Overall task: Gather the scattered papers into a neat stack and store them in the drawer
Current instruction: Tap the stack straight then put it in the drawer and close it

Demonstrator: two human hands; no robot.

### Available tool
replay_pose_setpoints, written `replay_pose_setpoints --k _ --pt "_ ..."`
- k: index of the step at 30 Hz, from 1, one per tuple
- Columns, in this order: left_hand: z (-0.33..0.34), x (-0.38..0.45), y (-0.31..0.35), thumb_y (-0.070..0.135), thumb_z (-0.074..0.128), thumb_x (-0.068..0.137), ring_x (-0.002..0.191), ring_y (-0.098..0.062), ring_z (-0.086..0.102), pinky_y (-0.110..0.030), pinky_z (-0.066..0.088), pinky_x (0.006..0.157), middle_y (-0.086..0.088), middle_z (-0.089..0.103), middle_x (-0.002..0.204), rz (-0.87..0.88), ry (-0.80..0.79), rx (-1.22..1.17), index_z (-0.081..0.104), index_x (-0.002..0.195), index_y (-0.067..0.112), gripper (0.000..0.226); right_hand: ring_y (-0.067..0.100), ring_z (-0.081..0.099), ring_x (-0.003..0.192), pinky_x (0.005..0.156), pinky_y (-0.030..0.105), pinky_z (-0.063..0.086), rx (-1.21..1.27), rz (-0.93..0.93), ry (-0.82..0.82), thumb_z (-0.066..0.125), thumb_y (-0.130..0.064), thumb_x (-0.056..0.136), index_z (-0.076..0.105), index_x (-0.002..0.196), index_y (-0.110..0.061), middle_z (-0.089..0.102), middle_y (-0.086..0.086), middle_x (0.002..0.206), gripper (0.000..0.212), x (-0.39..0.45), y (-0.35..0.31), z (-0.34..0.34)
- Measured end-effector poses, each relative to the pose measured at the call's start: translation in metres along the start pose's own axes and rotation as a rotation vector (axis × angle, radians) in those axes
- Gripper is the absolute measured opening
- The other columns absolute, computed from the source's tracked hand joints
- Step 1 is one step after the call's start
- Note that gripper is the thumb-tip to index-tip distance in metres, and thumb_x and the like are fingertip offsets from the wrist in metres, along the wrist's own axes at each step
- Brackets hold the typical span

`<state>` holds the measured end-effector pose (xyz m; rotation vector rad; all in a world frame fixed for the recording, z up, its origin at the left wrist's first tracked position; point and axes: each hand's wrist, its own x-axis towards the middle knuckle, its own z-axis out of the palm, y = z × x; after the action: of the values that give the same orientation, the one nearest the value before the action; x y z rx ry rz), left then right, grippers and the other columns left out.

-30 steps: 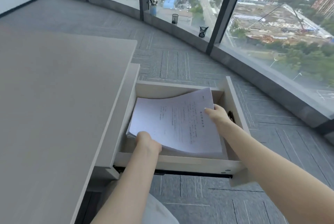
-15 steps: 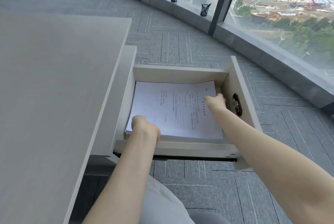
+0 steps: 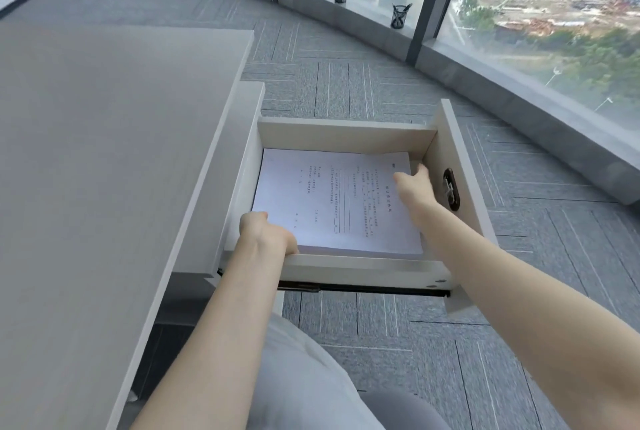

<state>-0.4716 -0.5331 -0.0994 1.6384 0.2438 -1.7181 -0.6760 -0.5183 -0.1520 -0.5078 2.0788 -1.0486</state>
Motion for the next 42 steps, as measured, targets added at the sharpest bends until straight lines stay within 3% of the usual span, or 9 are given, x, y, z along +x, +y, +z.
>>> replay_pose_setpoints --k 4,7,9,11,13,17,20,30,42 --pt "-0.01 -0.016 -0.01 0.014 0.041 0.089 0.136 -0.019 0.04 -0.035 0.028 0.111 0.002 0.042 0.147 0.273 -0.103 0.099 0.042 0.141 0.012 0.052 0.021 0.009 0.147 0.119 0.035 0.008 -0.307 -0.47 -0.014 0.046 -0.02 0.094 0.023 0.148 -0.016 0.018 0.004 0.159 0.059 -0.048 0.005 -0.018" --pt "-0.031 -0.044 -0.025 0.012 0.042 0.092 0.109 -0.004 0.05 -0.023 0.03 0.1 0.011 0.051 0.115 0.746 -0.221 0.359 0.054 0.12 0.022 0.033 0.021 0.005 0.148 0.118 0.037 0.003 -0.641 -0.755 0.084 0.053 -0.025 0.091 0.031 0.145 -0.022 0.015 0.001 0.159 0.058 -0.088 0.027 -0.055" --pt "-0.05 -0.059 -0.03 0.01 0.041 0.093 0.124 -0.003 0.045 -0.02 0.03 0.104 0.01 0.051 0.13 1.166 -0.225 0.661 0.048 0.133 0.02 0.042 0.022 0.003 0.148 0.118 0.04 0.001 -0.772 -0.761 0.14 0.055 -0.029 0.089 0.03 0.145 -0.023 0.013 0.002 0.16 0.061 -0.104 0.048 -0.082" --pt "-0.065 -0.068 -0.027 0.008 0.043 0.092 0.14 -0.014 0.032 -0.026 0.027 0.111 0.001 0.043 0.146 1.514 -0.061 1.016 0.046 0.137 0.013 0.045 0.023 0.0 0.148 0.118 0.039 -0.002 -0.827 -0.629 0.128 0.054 -0.035 0.089 0.022 0.148 -0.023 0.007 0.003 0.161 0.069 -0.111 0.067 -0.101" --pt "-0.075 -0.074 -0.024 0.007 0.044 0.092 0.145 -0.023 0.024 -0.034 0.02 0.116 -0.007 0.037 0.152 1.675 0.065 1.256 0.046 0.138 0.009 0.046 0.022 0.0 0.148 0.118 0.04 0.0 -0.843 -0.518 0.073 0.054 -0.039 0.089 0.01 0.151 -0.019 0.002 0.005 0.161 0.078 -0.114 0.08 -0.11" --pt "-0.099 -0.087 -0.014 0.017 0.043 0.094 0.147 -0.023 0.017 -0.045 0.01 0.117 -0.007 0.031 0.156 1.59 0.345 1.506 0.037 0.143 0.01 0.05 0.015 0.007 0.148 0.117 0.032 0.011 -0.506 -0.436 -0.052 0.052 -0.02 0.093 0.001 0.151 -0.01 0.005 0.004 0.161 0.077 -0.123 0.086 -0.107" --pt "-0.123 -0.094 -0.001 0.026 0.04 0.096 0.147 -0.022 0.018 -0.048 0.009 0.117 -0.006 0.025 0.158 1.441 0.457 1.605 0.03 0.146 0.009 0.054 0.014 0.007 0.147 0.115 0.027 0.011 -0.446 -0.42 -0.07 0.048 -0.01 0.093 -0.002 0.15 -0.009 0.004 0.004 0.161 0.076 -0.125 0.085 -0.105" --pt "-0.136 -0.094 0.003 0.012 0.037 0.097 0.146 -0.029 0.021 -0.046 0.017 0.115 -0.01 0.026 0.157 1.462 0.444 1.622 0.03 0.146 0.014 0.05 0.012 0.008 0.147 0.109 0.02 0.013 -0.567 -0.516 -0.221 0.056 -0.013 0.088 -0.004 0.151 -0.011 0.003 0.0 0.161 0.086 -0.135 0.072 -0.069" --pt "-0.14 -0.087 0.008 0.004 0.035 0.097 0.145 -0.025 0.024 -0.042 0.02 0.115 -0.009 0.032 0.154 1.539 0.393 1.524 0.038 0.144 0.018 0.049 0.014 0.022 0.145 0.115 0.029 0.023 -0.537 -0.701 -0.408 0.068 -0.029 0.083 -0.002 0.15 -0.011 0.015 0.003 0.16 0.099 -0.149 0.052 0.019"
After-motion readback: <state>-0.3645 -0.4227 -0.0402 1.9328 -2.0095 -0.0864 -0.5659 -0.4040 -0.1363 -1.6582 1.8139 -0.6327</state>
